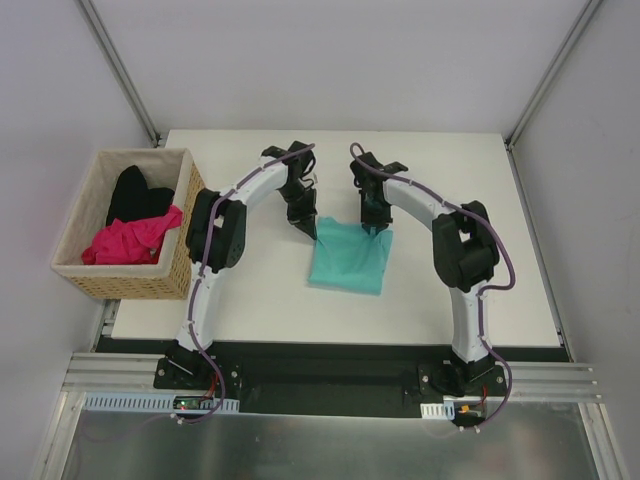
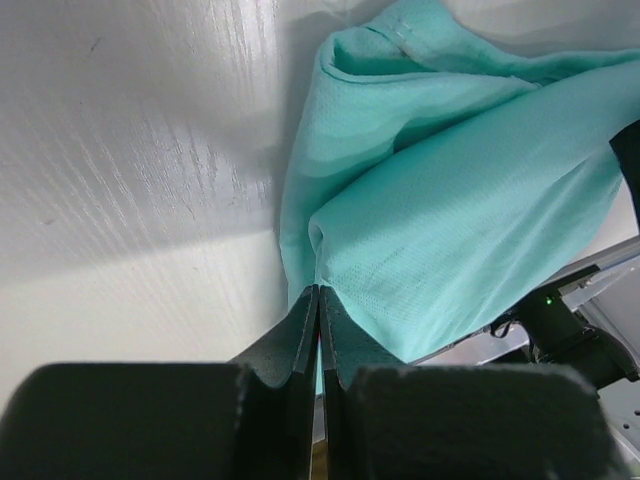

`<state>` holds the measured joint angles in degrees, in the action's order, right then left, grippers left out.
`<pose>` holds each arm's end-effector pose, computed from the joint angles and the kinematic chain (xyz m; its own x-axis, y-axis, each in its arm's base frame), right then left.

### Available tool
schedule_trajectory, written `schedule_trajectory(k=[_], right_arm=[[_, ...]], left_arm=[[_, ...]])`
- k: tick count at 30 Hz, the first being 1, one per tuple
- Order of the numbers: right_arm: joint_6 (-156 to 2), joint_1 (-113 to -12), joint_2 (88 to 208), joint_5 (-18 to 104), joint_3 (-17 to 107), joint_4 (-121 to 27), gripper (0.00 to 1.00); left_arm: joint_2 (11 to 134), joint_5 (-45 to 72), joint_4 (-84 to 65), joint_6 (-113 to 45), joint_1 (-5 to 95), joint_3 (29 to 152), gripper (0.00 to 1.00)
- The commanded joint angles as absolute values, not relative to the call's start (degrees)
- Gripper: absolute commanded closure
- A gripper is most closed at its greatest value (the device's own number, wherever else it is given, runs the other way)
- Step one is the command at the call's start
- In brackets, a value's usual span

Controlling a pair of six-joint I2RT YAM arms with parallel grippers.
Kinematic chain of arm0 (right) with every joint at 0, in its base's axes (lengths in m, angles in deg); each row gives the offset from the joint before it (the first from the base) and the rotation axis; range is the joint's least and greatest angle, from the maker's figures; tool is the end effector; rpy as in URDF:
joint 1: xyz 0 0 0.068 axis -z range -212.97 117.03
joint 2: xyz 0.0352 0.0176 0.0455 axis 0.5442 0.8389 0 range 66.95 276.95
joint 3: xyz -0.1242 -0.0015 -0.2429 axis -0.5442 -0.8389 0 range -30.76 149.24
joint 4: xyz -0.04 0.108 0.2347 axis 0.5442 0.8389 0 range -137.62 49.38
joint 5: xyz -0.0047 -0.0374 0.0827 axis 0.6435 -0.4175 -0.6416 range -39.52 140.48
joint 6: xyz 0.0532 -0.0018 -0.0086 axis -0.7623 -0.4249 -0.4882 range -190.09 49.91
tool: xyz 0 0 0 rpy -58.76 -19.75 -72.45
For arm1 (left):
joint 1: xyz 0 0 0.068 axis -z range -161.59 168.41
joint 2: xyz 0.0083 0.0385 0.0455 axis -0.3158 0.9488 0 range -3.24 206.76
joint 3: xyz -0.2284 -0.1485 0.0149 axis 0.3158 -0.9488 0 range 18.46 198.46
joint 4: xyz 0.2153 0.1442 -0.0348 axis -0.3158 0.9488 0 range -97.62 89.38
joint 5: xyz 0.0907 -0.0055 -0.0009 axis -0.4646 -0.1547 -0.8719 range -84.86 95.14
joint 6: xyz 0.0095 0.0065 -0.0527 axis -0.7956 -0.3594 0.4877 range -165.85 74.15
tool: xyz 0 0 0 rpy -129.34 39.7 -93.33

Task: Fold and stack the t-shirts
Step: Smooth out wrinkles on the folded tshirt, then put the neatly folded tshirt into the corner of the board with the right arm

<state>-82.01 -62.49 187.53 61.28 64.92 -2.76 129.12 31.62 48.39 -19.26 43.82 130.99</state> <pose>0.3857 0.2106 0.1898 -0.8871 -0.2693 -0.3749 -0.2498 0.9630 -0.1006 0.4219 -0.2179 0.1794 -0.9992 0.0311 -0.0252 0.0395 0.8674 -0.4960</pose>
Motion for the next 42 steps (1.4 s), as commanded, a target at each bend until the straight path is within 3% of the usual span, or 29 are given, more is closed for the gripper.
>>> schedule_trajectory(k=[1,17,19,20,23,28,35,37,39,40,42], right_arm=[[-79.8,-62.2,182.4,65.8,69.1,0.4,0.73],[-81.1,-65.3,165.2,71.9,57.7,0.5,0.72],[-81.0,-66.3,166.2,71.6,58.0,1.1,0.72],[-80.7,-67.2,166.4,71.7,58.2,1.5,0.72],[-79.5,-68.7,167.1,73.1,58.3,1.0,0.71],[-79.2,-69.7,168.7,73.9,59.3,1.4,0.71],[-78.7,-70.8,171.4,70.6,63.9,1.7,0.54],[-78.5,-71.3,174.2,69.6,66.4,2.5,0.54],[-78.5,-72.2,176.4,69.0,70.0,3.4,0.62],[-78.5,-72.3,176.9,68.7,70.8,3.4,0.65],[-78.4,-73.1,178.1,68.5,73.5,3.7,0.82]], left_arm=[[123.1,30.7,50.0,-18.5,43.5,132.3,1.00],[110.7,26.2,49.2,-19.1,43.6,128.7,1.00],[107.5,24.1,48.2,-19.5,43.9,128.6,0.90],[106.2,23.1,47.9,-19.9,44.3,128.6,0.74],[101.5,19.3,47.3,-20.5,44.7,128.0,0.55],[96.2,16.3,47.3,-21.8,44.7,125.2,0.52],[91.0,14.3,47.1,-22.7,44.7,120.1,0.40],[89.8,13.7,47.1,-23.0,44.7,119.2,0.43],[89.0,13.0,47.2,-23.3,44.7,118.5,0.52],[88.5,12.4,47.1,-23.3,44.7,118.3,0.61],[88.2,11.8,47.3,-23.7,44.7,117.8,0.94]])
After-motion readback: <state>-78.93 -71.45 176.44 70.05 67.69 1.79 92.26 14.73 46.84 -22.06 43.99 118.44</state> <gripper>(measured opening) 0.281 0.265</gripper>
